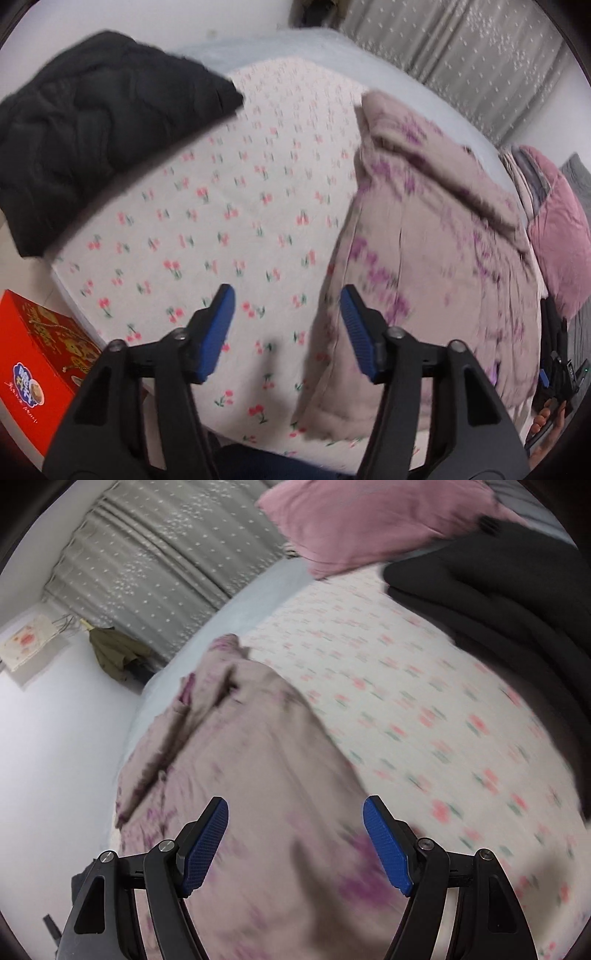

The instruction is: Fold large clothes

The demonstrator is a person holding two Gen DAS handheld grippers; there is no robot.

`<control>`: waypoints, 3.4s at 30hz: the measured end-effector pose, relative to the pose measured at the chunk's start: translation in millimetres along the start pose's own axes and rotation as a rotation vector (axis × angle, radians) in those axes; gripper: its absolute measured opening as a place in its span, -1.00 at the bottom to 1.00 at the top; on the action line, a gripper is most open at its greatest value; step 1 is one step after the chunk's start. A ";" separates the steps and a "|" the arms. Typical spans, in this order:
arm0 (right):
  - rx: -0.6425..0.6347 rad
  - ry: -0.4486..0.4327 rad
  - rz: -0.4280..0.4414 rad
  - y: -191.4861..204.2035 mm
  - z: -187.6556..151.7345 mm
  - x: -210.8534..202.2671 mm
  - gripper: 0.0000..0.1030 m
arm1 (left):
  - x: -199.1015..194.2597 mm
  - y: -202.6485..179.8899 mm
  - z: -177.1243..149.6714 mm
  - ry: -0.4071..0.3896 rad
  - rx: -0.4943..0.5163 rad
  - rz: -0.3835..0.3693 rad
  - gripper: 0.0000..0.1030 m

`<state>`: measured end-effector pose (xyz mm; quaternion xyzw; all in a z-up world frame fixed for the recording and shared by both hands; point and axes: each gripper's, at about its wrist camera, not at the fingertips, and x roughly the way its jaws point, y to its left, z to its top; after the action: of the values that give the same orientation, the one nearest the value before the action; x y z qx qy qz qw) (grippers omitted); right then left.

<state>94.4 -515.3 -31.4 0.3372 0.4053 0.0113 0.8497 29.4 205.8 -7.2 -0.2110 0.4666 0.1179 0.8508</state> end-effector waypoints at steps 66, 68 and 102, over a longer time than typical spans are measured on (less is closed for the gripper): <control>-0.242 -0.117 0.402 106.4 -65.6 -154.9 -0.76 | -99.4 -40.0 -23.8 -0.253 -0.135 -0.162 -0.81; -0.261 -0.128 0.410 108.2 -72.2 -175.0 -0.77 | -122.1 -32.7 -26.1 -0.258 -0.135 -0.210 -0.81; -0.170 -0.247 0.497 128.7 -17.3 -176.9 -0.77 | -101.8 -74.6 62.3 -0.333 -0.224 -0.221 -0.93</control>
<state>-3.7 -457.9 156.3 0.3523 0.2015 0.2118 0.8890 50.7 168.8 126.9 -0.3316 0.2777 0.1084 0.8951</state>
